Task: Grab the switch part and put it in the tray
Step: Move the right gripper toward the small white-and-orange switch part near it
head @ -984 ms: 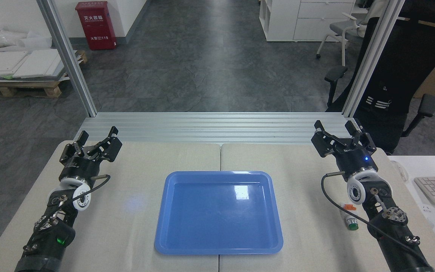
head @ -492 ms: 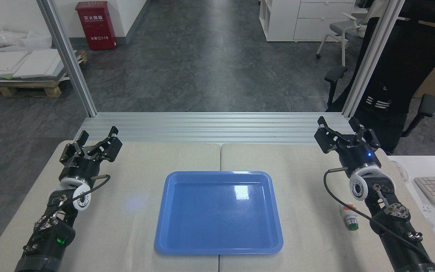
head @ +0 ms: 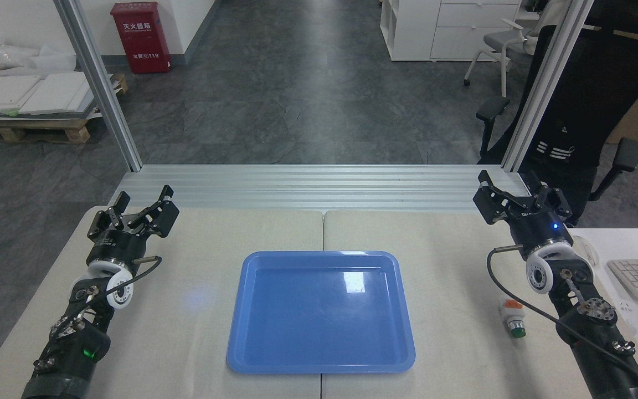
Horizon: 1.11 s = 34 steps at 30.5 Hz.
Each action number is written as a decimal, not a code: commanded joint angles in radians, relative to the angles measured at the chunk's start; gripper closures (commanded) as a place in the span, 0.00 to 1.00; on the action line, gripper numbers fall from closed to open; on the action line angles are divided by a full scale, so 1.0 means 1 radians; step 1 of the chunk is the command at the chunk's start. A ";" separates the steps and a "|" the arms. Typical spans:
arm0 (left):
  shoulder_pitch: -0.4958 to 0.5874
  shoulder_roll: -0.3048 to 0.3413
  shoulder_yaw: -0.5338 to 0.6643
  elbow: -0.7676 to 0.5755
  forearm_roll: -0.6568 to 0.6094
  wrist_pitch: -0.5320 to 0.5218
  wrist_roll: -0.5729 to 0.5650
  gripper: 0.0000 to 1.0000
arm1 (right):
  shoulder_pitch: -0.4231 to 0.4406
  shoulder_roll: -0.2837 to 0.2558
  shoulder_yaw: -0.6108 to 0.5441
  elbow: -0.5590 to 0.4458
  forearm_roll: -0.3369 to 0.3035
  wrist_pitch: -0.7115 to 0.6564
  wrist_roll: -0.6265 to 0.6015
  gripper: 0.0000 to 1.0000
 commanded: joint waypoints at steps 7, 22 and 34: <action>0.000 0.000 0.000 0.000 0.000 0.000 0.000 0.00 | 0.011 -0.010 -0.014 0.001 0.000 0.001 -0.005 0.02; 0.000 0.000 0.001 0.000 0.000 0.000 0.000 0.00 | 0.011 0.001 -0.019 -0.006 0.000 0.004 0.000 0.02; 0.000 0.000 0.000 0.000 0.000 0.002 0.000 0.00 | 0.012 -0.010 -0.017 -0.011 0.000 0.001 0.003 0.02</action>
